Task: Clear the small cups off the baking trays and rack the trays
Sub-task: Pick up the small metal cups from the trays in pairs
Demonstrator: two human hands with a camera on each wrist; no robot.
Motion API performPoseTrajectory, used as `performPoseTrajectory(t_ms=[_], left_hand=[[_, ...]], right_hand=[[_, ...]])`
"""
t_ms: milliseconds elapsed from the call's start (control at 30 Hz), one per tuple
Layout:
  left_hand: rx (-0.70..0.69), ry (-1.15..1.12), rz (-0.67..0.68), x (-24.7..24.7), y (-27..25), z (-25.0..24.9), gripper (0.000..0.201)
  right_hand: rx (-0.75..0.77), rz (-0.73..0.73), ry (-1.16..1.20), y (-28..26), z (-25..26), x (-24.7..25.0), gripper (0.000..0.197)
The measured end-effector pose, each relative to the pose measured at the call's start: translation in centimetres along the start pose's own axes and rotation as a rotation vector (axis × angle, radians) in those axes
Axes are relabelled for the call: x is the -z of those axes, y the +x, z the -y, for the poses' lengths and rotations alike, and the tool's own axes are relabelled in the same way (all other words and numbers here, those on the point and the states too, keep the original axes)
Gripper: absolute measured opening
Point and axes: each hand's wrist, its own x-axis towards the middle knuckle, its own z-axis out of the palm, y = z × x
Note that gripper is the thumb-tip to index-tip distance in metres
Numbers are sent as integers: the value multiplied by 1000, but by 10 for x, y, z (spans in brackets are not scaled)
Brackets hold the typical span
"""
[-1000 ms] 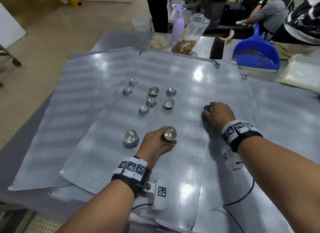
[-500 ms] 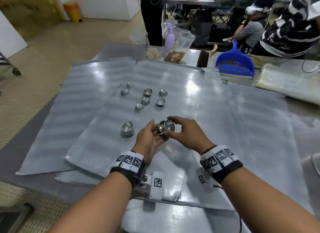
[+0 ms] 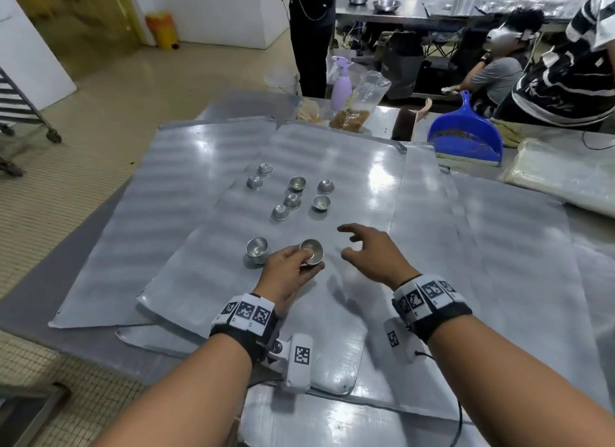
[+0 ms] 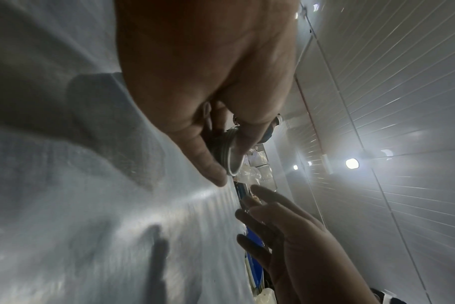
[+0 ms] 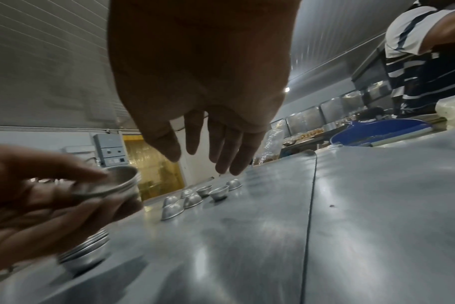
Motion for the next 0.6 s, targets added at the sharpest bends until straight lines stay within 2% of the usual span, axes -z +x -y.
performPoseTrajectory(t_ms=[200,333,500,600], left_hand=[[30,98,-28,6,23,-2,17],[47,109,-20,5,33,-1,12],[78,88,8,7,40,-1,19],[99,67,24,8,42,-2,15]], right_hand=[[-101,-1,-148,73,-11,10,46],[-87,62,-241,116,-10,-1,49],[-42,123,-299,159,-12,-23,48],[-22,168,-323,179,-16,-34,60]])
